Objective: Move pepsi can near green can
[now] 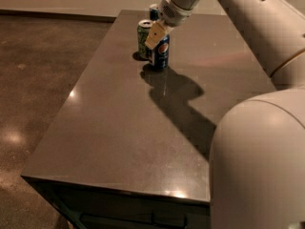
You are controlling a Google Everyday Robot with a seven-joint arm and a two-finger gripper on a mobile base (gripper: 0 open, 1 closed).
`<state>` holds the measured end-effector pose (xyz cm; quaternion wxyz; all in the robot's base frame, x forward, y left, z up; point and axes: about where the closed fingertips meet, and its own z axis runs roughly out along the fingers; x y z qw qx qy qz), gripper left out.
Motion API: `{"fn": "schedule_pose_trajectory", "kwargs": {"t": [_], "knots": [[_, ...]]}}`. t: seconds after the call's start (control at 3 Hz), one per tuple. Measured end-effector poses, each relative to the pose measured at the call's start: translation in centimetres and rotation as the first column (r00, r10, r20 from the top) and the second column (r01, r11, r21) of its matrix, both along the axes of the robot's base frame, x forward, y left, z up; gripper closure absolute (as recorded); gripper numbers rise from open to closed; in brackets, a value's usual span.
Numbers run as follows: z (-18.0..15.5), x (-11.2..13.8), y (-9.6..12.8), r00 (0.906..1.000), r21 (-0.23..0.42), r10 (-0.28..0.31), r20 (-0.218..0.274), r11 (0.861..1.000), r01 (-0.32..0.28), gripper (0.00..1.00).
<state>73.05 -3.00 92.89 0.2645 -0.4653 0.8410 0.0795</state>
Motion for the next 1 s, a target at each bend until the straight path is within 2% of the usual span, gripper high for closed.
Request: {"fn": "schedule_pose_trajectory", "kwargs": {"t": [0.33,0.67,1.0], "knots": [[-1.01,0.33,-0.59,0.9997,-0.003,-0.02,-0.017,1.0,0.02,0.21],[-1.25,0.37,-0.41,0.9997,-0.003,-0.017,-0.02,1.0,0.017,0.01],[-1.35,0.39,-0.34,0.9997,-0.004,-0.016,-0.021,1.0,0.016,0.0]]}}
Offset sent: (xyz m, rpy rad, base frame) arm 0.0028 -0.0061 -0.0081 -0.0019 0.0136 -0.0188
